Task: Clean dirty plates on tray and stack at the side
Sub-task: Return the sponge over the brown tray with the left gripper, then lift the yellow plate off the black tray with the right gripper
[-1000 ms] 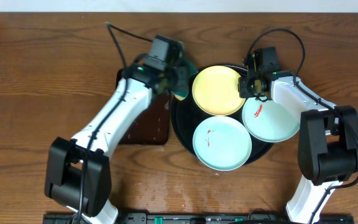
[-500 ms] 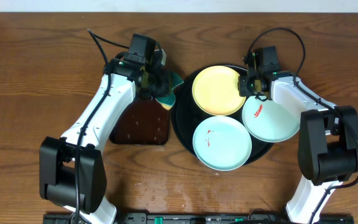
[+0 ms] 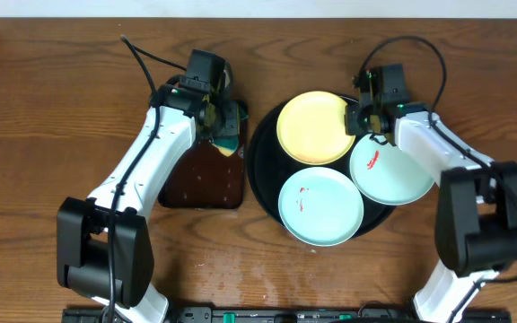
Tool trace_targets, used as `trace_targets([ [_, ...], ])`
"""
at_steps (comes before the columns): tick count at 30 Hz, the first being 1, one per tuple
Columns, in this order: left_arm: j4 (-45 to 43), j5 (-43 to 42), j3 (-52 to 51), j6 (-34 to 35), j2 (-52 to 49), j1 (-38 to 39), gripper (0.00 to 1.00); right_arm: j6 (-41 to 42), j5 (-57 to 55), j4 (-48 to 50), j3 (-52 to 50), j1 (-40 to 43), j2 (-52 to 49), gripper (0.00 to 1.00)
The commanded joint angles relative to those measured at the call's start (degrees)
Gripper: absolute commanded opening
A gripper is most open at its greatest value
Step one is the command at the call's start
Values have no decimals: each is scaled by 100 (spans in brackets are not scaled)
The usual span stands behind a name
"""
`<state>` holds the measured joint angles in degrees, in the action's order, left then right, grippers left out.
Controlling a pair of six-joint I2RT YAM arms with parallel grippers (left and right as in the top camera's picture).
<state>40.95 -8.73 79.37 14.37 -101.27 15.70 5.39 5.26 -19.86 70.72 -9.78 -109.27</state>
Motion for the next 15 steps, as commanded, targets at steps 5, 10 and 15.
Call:
trace_targets([
  [5, 81, 192, 46, -96, 0, -216, 8, -295, -358, 33, -11, -162, 697, 1],
  [10, 210, 192, 46, -98, 0, -219, 8, -595, -975, -50, -11, -472, 979, 1],
  [15, 254, 192, 46, -96, 0, -219, 8, -793, -1436, -201, -11, -682, 1307, 1],
])
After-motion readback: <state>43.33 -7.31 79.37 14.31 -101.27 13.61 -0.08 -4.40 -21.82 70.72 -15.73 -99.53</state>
